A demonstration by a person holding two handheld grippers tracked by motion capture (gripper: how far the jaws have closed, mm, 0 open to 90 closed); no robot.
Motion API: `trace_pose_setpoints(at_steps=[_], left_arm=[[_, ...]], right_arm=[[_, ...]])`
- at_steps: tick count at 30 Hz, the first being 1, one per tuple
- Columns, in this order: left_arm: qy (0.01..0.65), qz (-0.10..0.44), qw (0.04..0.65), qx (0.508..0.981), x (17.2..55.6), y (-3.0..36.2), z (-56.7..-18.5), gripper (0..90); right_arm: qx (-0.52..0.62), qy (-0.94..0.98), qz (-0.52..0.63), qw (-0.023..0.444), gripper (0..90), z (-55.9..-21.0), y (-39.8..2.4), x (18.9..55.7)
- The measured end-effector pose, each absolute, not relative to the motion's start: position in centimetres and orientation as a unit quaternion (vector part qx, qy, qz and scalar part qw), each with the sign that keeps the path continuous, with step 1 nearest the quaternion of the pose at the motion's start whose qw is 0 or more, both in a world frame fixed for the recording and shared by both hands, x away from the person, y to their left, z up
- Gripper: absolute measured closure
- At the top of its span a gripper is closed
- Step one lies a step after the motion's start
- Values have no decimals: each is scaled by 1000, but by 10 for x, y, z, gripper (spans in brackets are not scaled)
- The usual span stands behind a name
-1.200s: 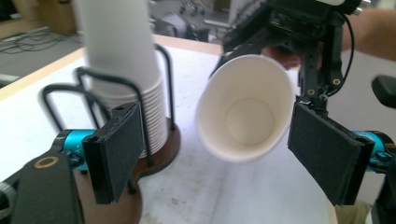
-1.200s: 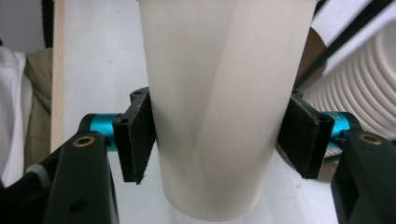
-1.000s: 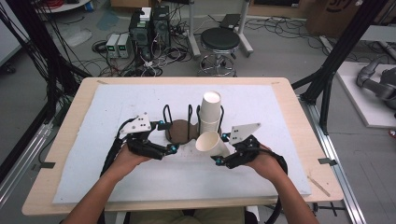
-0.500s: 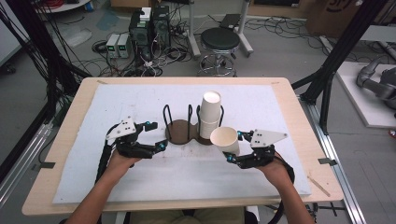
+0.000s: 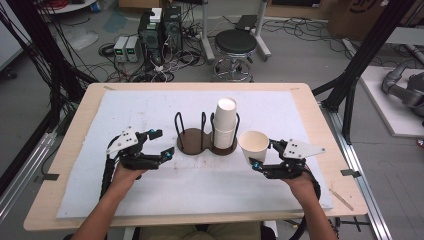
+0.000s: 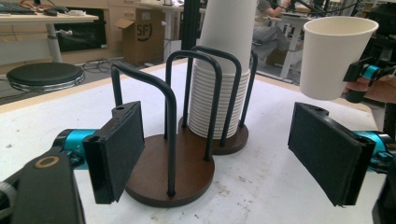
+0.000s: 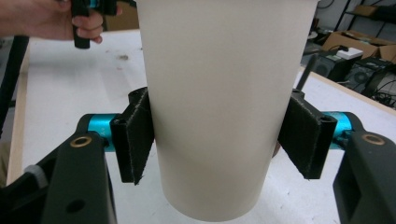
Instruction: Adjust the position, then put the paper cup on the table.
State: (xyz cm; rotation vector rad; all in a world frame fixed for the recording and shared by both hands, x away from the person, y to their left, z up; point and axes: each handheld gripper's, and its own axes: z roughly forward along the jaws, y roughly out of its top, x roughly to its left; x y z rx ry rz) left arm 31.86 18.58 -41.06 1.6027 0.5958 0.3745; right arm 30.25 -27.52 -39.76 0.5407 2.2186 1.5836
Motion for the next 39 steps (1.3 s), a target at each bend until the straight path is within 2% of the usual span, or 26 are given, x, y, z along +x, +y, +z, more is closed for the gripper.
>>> trace_pose_setpoints(at_steps=[11, 39], left_arm=[[265, 176, 643, 696, 315, 193, -413, 185], [265, 178, 640, 699, 314, 191, -415, 187]], right_arm=[[216, 753, 590, 197, 329, -395, -292, 299], [226, 745, 592, 209, 324, -396, -297, 299]])
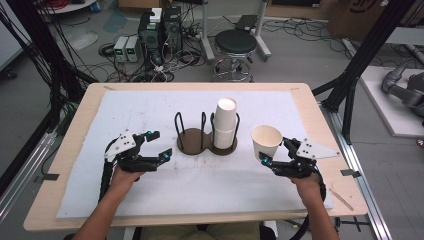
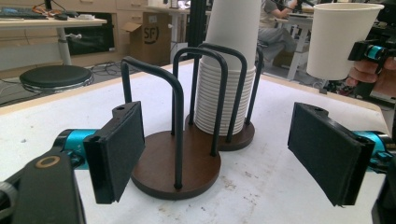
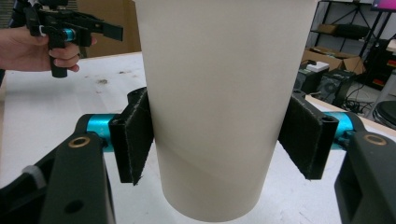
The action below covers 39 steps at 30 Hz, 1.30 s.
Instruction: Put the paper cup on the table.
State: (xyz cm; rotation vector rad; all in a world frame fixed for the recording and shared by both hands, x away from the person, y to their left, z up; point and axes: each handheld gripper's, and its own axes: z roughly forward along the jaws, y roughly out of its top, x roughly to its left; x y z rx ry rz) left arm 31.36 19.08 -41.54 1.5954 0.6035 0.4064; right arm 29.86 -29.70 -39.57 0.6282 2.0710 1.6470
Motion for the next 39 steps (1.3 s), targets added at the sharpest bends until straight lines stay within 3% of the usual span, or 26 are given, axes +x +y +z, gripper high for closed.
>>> trace_pose_setpoints(at_steps=[11, 18, 31, 39], left_arm=[[269, 184, 637, 699, 314, 192, -416, 188], [271, 182, 636, 699, 315, 192, -417, 189], [272, 184, 634, 700, 315, 192, -418, 191], [280, 189, 634, 696, 316, 195, -418, 191]], right_arm=[[248, 736, 588, 227, 324, -399, -306, 300], [293, 712, 582, 262, 323, -406, -318, 306], [365, 712, 535, 269, 321, -424, -327, 327], [411, 721, 497, 251, 322, -438, -323, 346]])
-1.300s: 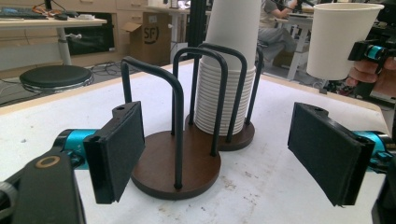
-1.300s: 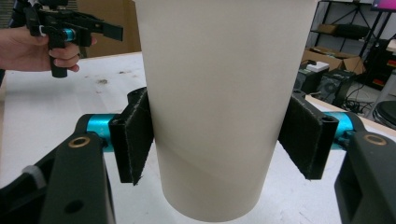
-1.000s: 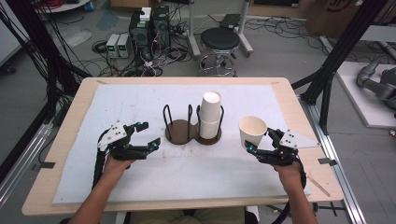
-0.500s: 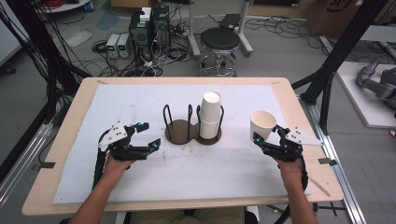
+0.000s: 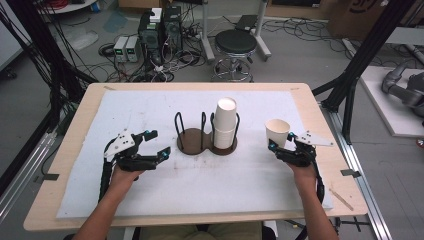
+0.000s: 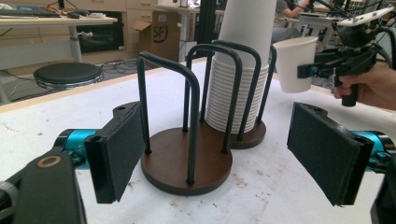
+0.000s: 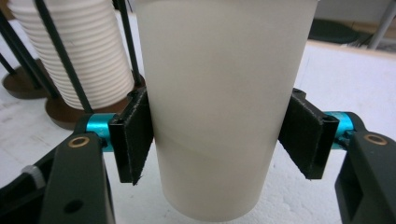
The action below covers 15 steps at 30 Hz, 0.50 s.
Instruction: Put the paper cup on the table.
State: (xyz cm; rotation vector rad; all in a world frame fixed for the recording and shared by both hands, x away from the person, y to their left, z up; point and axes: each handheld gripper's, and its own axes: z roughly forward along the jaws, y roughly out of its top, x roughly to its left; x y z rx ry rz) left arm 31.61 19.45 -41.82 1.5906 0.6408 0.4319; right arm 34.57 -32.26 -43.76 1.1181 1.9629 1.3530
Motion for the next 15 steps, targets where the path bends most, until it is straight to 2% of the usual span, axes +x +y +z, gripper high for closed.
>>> trace_pose_setpoints(at_steps=[15], left_arm=[[284, 187, 630, 698, 317, 194, -419, 192]], right_arm=[[427, 746, 463, 214, 322, -450, -317, 358]])
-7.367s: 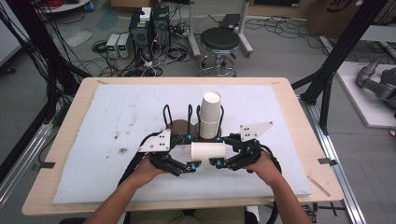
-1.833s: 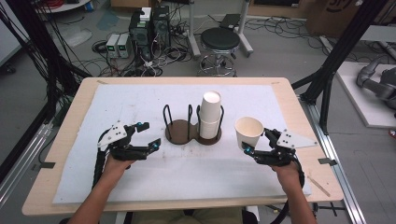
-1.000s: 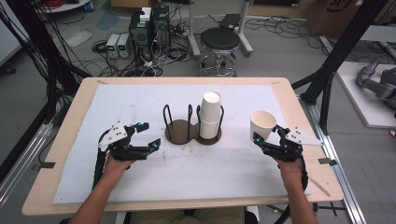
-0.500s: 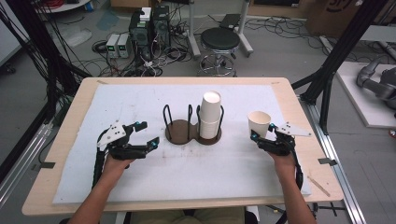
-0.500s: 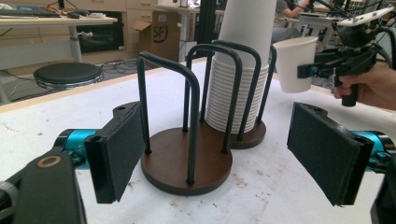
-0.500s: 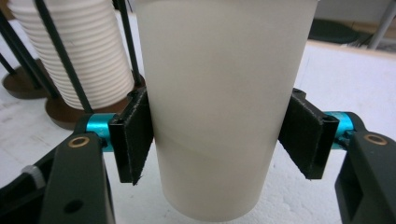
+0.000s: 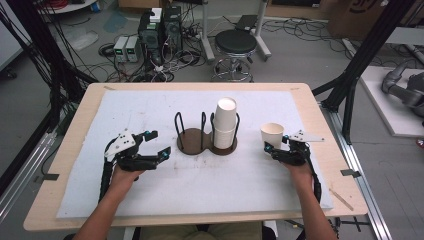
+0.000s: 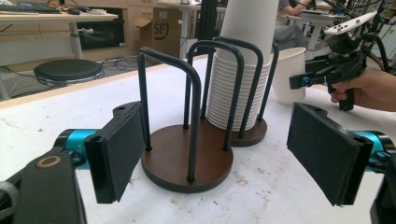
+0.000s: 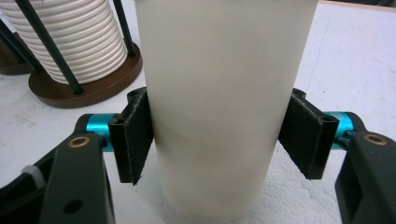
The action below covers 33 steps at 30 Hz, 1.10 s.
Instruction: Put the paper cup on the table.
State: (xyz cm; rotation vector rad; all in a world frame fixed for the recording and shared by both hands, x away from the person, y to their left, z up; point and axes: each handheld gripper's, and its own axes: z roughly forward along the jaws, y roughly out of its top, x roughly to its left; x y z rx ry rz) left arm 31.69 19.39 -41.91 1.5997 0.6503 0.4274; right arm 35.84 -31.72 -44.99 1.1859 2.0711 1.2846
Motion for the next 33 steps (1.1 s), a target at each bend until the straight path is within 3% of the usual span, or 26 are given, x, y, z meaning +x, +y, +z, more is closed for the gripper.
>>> trace_pose_setpoints(at_steps=[26, 33], left_arm=[[290, 185, 616, 709, 317, 195, -420, 196], [297, 184, 617, 705, 318, 197, -421, 193]], right_arm=[[418, 786, 406, 206, 312, -444, -326, 341], [430, 778, 411, 202, 195, -444, -329, 339]])
